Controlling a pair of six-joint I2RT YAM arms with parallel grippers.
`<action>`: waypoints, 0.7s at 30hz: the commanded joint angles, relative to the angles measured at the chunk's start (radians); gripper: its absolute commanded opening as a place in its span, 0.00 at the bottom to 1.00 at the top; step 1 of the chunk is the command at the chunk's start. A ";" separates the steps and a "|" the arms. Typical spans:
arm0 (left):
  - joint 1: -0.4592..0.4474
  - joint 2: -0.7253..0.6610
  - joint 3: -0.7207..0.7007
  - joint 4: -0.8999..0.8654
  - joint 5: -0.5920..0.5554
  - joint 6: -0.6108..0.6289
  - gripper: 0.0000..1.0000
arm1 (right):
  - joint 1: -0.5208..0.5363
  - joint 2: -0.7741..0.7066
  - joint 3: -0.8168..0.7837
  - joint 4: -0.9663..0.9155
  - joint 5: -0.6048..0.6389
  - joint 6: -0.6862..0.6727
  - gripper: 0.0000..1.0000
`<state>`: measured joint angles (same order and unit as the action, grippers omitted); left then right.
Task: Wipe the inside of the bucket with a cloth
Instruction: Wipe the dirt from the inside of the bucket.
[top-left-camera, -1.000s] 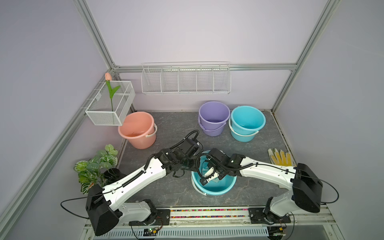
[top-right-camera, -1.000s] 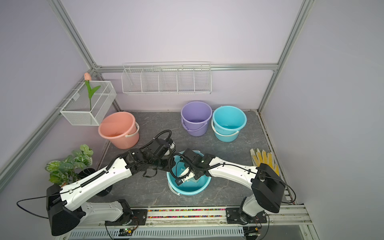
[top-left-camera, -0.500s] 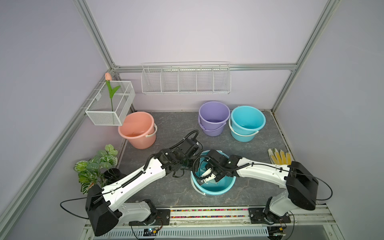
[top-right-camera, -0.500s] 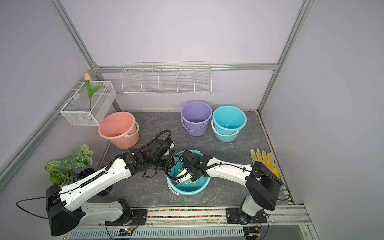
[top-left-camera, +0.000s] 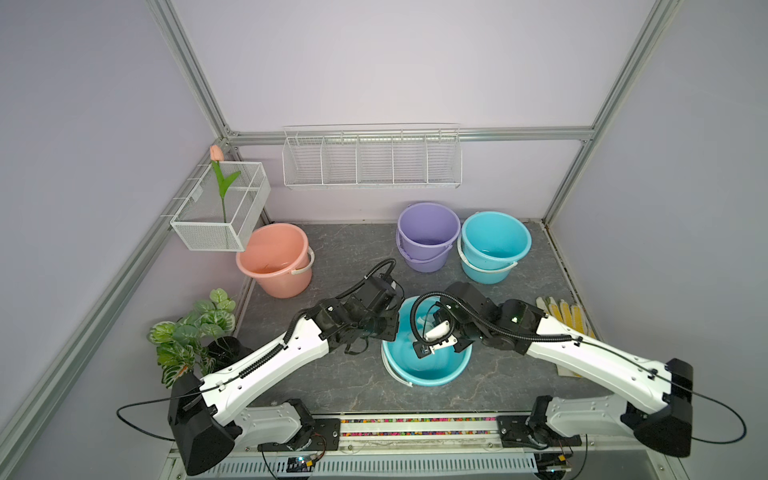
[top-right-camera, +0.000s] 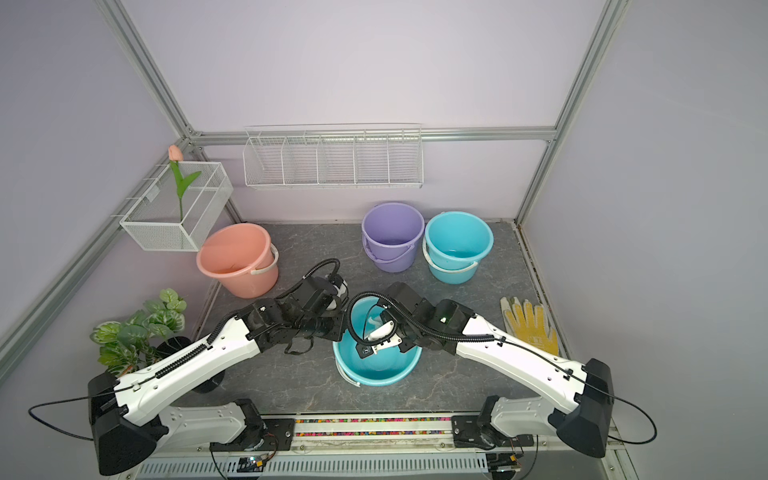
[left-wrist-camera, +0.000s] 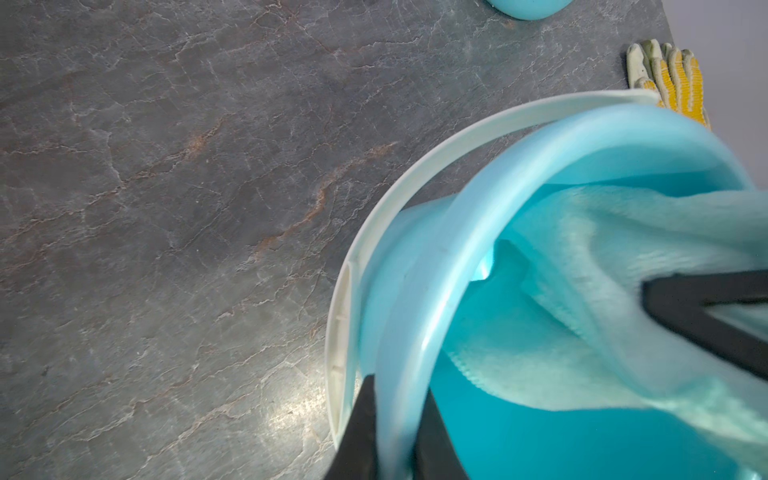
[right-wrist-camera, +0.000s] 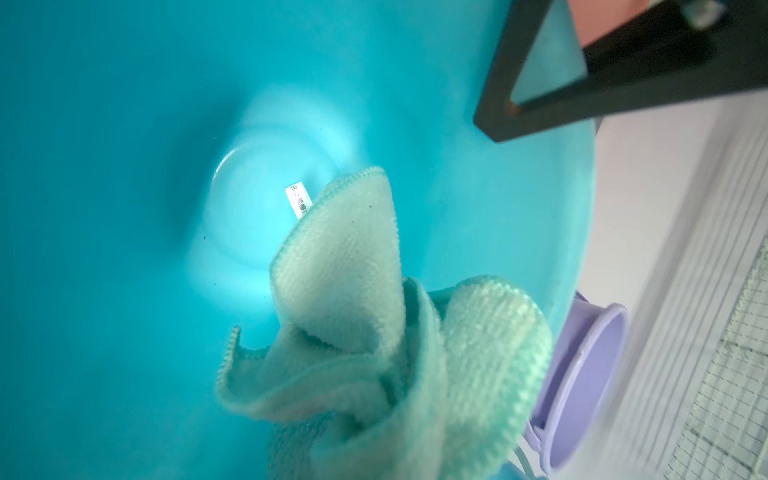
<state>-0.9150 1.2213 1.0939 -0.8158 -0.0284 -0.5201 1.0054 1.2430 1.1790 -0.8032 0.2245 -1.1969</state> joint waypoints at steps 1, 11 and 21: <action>-0.003 -0.017 -0.008 0.030 -0.021 -0.004 0.00 | 0.009 -0.004 0.021 -0.121 0.084 0.026 0.07; -0.003 -0.017 -0.009 0.043 -0.017 -0.006 0.00 | 0.025 0.087 0.021 -0.118 0.080 0.023 0.07; -0.003 -0.016 0.013 0.058 -0.028 -0.006 0.00 | 0.045 0.165 0.004 -0.052 0.027 0.046 0.07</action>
<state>-0.9157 1.2209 1.0893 -0.7853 -0.0296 -0.5228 1.0454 1.4017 1.1919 -0.8825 0.2874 -1.1744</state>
